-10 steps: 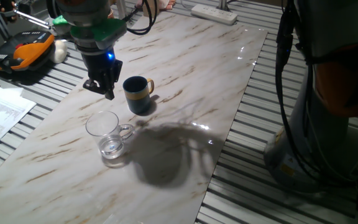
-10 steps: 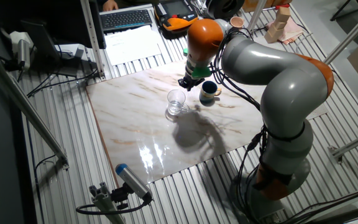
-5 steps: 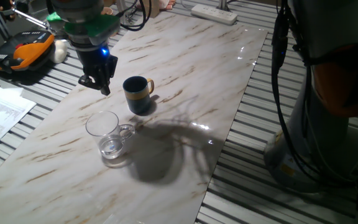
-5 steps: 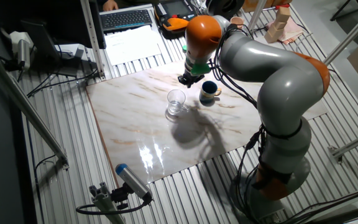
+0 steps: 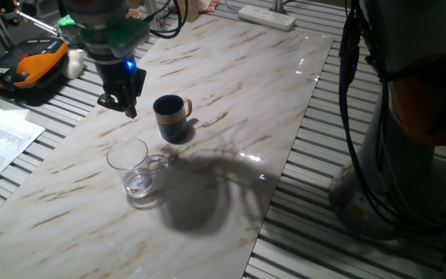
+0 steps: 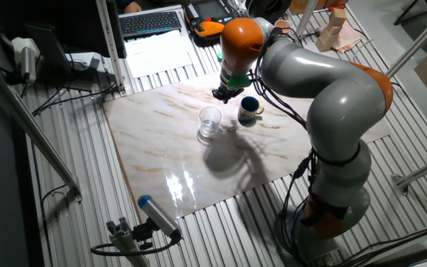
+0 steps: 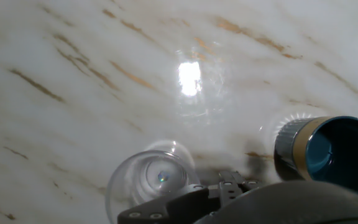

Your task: Pour the water from one cup into another empty cup

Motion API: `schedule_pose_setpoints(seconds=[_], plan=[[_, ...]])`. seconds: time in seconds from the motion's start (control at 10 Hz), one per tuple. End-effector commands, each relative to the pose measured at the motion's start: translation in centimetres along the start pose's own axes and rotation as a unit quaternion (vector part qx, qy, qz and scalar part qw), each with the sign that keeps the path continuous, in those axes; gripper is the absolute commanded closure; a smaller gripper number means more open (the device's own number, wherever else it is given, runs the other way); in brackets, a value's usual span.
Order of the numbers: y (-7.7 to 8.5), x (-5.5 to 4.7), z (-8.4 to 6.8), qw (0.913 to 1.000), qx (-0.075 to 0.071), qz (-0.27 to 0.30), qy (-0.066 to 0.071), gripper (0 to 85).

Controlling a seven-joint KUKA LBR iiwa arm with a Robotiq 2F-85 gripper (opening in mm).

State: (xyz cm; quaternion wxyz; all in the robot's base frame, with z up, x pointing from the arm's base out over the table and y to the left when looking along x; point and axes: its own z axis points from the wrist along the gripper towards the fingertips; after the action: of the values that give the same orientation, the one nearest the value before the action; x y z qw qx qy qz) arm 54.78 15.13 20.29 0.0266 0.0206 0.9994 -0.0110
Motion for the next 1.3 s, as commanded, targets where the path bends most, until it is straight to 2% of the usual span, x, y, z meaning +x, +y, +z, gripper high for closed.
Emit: schedule_pose_setpoints(seconds=[0.0, 0.1, 0.3, 0.5, 0.6, 0.9, 1.2], plan=[[-0.01, 0.00, 0.01, 0.9999, -0.013, -0.006, -0.005, 85.0], [-0.01, 0.00, 0.01, 0.9997, -0.015, -0.019, -0.003, 85.0], [-0.01, 0.00, 0.01, 0.9986, -0.032, -0.041, 0.007, 85.0], [-0.01, 0.00, 0.01, 0.9980, -0.051, -0.036, 0.001, 85.0], [-0.01, 0.00, 0.01, 0.9987, -0.044, -0.027, 0.002, 85.0], [0.00, 0.03, 0.04, 0.9984, -0.053, -0.019, 0.010, 85.0], [0.72, 0.05, 0.10, 0.9987, -0.049, -0.014, 0.005, 85.0]])
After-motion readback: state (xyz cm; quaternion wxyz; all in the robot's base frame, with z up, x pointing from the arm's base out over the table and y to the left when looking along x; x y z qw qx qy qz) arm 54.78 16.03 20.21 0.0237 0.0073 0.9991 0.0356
